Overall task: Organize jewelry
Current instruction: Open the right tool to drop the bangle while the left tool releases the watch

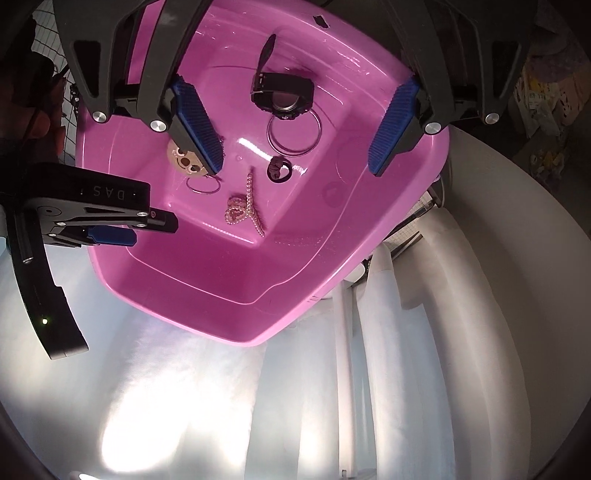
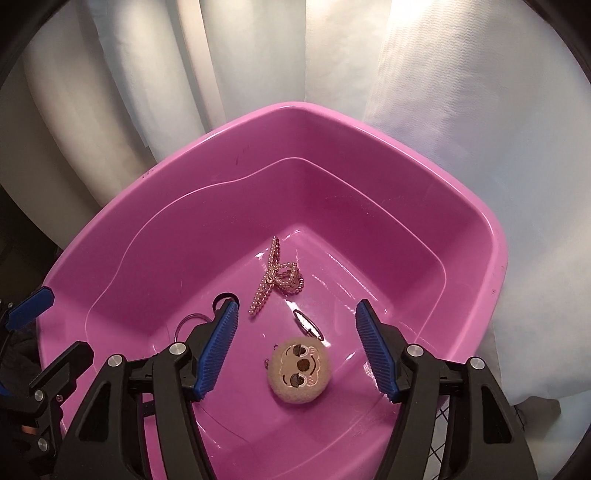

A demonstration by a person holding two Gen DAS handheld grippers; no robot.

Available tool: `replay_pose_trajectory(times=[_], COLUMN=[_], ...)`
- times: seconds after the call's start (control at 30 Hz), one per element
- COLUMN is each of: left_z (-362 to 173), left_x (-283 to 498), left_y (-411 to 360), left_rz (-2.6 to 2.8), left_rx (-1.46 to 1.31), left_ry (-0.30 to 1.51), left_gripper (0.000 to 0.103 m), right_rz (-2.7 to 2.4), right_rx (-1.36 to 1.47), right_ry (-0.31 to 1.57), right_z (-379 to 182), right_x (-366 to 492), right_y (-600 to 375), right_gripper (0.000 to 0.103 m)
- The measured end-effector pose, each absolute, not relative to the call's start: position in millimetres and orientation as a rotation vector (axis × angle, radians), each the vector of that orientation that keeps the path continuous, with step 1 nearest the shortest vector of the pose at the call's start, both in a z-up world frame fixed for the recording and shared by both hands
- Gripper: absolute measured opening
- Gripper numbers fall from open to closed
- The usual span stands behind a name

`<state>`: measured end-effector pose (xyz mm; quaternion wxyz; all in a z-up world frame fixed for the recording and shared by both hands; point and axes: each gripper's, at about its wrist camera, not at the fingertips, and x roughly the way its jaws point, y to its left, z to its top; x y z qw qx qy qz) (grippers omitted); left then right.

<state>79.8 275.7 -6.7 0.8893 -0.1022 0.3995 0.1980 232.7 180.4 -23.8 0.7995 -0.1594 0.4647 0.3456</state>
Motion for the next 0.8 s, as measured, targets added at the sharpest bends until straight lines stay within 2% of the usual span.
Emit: replay_pose_trajectory(times=[0.8], left_z=[9.7], left_x=[50.8], left_y=[256.7], left_rz=[0.458], left_rx=[-0.215], left_ry=[0.806], left_gripper=[0.079], right_rz=[0.75], right_rx=[-0.317], right_ry=[0.952], right_z=[-8.2], right_x=[212.2], right_y=[163.1], right_gripper=[0.064])
